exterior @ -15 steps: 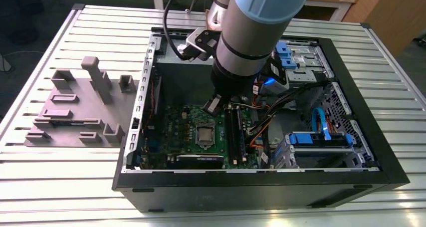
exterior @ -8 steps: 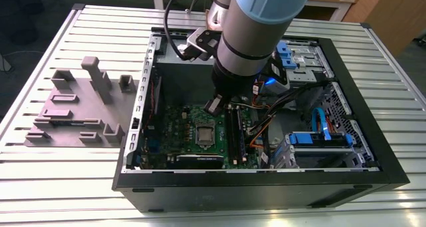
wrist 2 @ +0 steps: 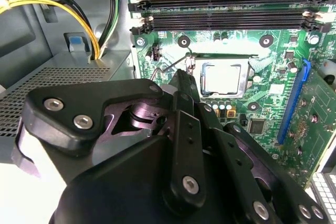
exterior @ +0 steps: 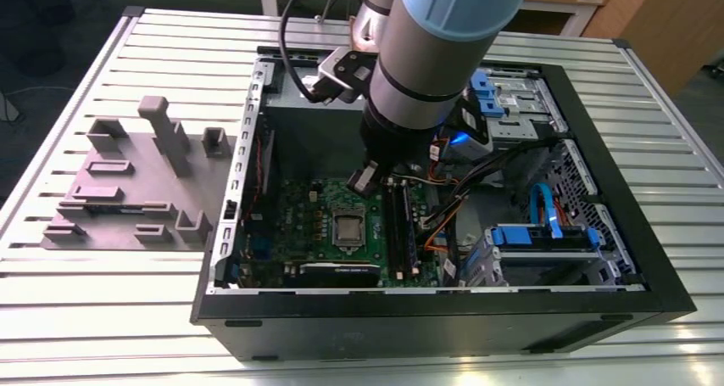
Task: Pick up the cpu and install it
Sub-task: 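Install the first cpu locking lever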
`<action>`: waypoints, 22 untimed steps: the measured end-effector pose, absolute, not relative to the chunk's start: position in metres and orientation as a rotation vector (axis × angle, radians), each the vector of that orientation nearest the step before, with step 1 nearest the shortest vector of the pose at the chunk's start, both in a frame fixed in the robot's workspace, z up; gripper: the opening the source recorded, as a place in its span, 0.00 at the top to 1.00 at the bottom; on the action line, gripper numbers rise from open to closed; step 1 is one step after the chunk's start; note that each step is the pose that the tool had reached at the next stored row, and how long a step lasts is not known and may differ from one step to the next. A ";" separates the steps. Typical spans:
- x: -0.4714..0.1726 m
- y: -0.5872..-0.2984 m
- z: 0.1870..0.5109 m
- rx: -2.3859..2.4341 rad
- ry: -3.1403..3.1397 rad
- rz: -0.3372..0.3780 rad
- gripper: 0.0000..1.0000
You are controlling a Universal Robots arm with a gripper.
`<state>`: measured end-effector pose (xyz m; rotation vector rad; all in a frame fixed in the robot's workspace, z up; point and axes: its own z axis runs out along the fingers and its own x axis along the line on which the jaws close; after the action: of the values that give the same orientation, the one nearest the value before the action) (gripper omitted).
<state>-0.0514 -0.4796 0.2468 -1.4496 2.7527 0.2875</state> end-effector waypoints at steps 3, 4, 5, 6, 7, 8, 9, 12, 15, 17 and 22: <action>-0.051 -0.480 0.247 -1.450 2.753 0.287 0.89; -0.051 -0.480 0.247 -1.450 2.753 0.287 0.89; -0.051 -0.480 0.247 -1.450 2.753 0.287 0.89; -0.051 -0.480 0.247 -1.450 2.753 0.287 0.89; -0.051 -0.480 0.247 -1.450 2.753 0.287 0.89; -0.045 -0.480 0.247 -1.450 2.753 0.287 0.89; -0.045 -0.480 0.247 -1.450 2.753 0.287 0.89; -0.044 -0.480 0.247 -1.450 2.753 0.287 0.89; -0.044 -0.480 0.247 -1.450 2.753 0.287 0.89; -0.043 -0.480 0.247 -1.450 2.753 0.287 0.89; -0.039 -0.480 0.247 -1.450 2.753 0.287 0.89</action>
<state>-0.0393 -0.4796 0.2468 -1.4497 2.7527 0.2873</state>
